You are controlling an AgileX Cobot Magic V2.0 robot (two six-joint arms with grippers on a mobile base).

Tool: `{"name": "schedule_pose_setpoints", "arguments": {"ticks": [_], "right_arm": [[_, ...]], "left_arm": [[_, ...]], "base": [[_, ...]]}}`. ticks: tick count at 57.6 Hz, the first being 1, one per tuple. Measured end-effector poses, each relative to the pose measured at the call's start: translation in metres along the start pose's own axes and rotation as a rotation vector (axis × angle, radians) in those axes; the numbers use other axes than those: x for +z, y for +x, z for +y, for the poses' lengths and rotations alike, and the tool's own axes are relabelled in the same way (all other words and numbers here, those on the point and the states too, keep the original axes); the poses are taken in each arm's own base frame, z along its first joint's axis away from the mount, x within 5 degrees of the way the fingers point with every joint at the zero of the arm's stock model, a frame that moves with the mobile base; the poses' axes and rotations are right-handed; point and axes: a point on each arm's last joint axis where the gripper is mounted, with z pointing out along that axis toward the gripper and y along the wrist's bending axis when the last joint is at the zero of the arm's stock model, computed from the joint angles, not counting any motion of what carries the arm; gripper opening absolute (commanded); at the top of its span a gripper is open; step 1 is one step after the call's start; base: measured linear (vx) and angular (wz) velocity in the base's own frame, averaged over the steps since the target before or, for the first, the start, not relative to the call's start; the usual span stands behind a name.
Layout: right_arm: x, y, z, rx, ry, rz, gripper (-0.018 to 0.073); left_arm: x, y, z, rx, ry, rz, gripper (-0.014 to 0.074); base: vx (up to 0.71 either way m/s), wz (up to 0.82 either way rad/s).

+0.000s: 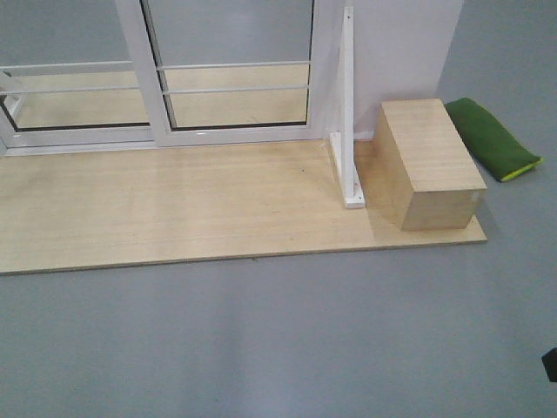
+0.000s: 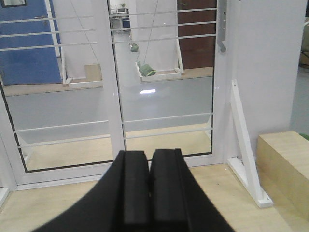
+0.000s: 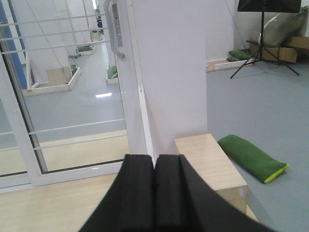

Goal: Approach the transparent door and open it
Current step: 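Drive up to the glass sliding door near its silver handle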

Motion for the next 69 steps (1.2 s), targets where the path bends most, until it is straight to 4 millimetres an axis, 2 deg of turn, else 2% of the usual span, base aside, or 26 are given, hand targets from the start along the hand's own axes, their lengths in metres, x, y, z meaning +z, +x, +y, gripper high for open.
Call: {"name": "schedule_pose_setpoints", "arguments": {"ticks": [36,69], "right_arm": [[0.0000,0.0001,0.0000,0.000,0.000,0.001,-0.0006],[0.0000,0.0001,0.0000,0.000,0.000,0.001,-0.0006]], "left_arm": [[0.0000,0.0000,0.0000,0.000,0.000,0.000,-0.0006],[0.0000,0.0000,0.0000,0.000,0.000,0.000,-0.0006]], "base": [[0.58,0.11],[0.43,-0.01]]}}
